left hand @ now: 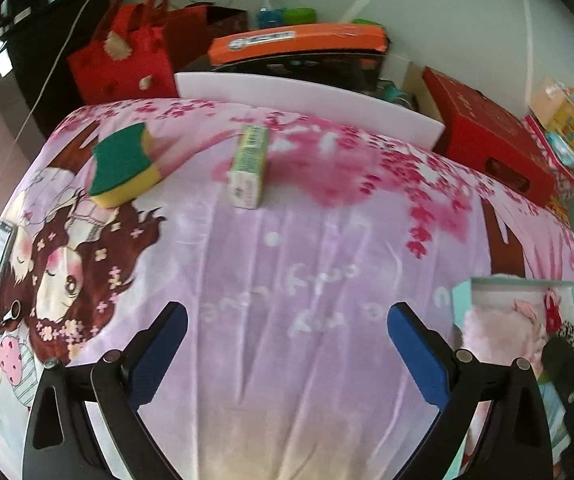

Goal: Organize soft objects
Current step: 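Move both grippers back over the bed toward the green sponge and tissue pack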

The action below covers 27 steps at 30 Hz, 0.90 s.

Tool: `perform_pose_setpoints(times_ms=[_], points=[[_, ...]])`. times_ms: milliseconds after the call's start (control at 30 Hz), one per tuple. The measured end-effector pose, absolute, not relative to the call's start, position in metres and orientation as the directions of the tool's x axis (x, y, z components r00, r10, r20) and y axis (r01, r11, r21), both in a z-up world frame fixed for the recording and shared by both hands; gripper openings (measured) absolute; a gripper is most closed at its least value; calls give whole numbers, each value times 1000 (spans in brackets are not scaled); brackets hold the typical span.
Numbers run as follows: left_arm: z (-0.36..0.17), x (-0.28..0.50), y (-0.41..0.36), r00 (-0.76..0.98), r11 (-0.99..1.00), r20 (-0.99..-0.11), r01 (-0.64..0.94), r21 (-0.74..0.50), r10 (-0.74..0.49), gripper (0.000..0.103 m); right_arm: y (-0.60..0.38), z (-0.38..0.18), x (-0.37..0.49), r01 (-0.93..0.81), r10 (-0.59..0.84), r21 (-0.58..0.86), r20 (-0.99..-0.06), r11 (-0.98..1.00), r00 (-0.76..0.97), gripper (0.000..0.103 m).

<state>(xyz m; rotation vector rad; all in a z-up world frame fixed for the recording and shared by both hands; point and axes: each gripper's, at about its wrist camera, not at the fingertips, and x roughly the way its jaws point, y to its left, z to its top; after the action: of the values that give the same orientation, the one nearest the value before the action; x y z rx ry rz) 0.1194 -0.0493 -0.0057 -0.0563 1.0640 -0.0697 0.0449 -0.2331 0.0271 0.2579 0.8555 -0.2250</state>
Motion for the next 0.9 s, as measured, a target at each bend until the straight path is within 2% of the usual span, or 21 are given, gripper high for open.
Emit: perform_pose_setpoints(times_ms=[333, 733, 900], points=[[-5, 129, -6, 480, 990, -873, -51, -133, -93, 100, -194, 20, 58, 219, -34, 143, -763, 965, 646, 103], [-8, 139, 40, 462, 993, -887, -98, -65, -12, 100, -152, 15, 69, 134, 29, 152, -759, 979, 651, 103], [-13, 147, 61, 449, 986, -893, -140, -92, -20, 100, -140, 9, 72, 108, 56, 164, -759, 980, 649, 103]])
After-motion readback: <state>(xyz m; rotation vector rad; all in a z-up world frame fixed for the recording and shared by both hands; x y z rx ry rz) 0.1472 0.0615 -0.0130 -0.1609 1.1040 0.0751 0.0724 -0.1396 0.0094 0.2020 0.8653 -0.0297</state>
